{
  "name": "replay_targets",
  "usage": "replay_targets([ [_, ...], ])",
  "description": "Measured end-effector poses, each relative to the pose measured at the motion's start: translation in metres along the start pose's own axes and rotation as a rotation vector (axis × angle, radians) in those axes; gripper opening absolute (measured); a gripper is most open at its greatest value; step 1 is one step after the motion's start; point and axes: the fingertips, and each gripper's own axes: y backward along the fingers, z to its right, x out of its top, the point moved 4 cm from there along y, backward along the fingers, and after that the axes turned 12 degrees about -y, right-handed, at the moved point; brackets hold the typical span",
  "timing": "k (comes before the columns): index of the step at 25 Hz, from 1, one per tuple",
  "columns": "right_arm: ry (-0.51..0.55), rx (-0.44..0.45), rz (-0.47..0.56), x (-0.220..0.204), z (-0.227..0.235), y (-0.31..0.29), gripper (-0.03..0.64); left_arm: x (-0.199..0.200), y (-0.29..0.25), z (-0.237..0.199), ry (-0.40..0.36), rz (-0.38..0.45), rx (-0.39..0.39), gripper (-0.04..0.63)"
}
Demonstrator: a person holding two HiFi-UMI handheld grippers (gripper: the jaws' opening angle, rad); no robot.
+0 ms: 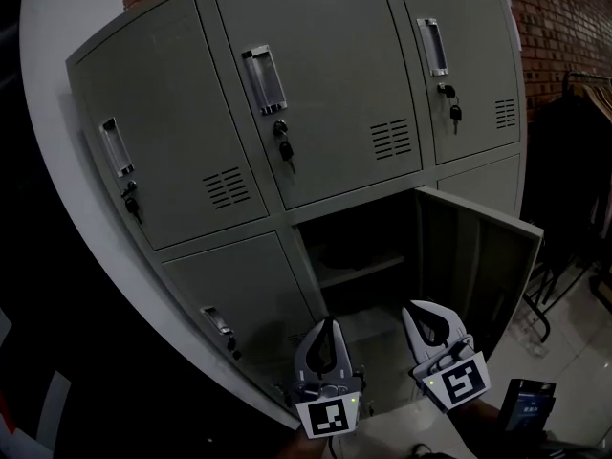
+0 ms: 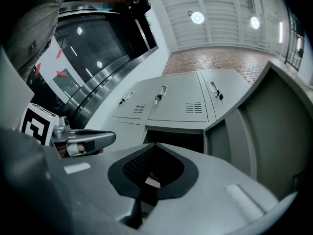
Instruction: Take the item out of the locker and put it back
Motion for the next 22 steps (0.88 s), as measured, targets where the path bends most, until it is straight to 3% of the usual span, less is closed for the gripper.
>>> replay_targets([
  [7,0.007,0.043,-0.023,-0.024,0.031,-0.045,0.002,-0.024,-0.035,0.000,-0.021,-0.006,0.022,0.000],
  [13,0.035,0.081,-0.138,-0.071,0.056,-0.092,0.011,-0.043,-0.051,-0.005,-0.028,-0.020,0.038,0.000],
  [22,0.154,0.103,-0.295,-0.113,0.072,-0.159,0.236,-0.058,-0.051,-0.024,-0.036,-0.034,0.075,0.000],
])
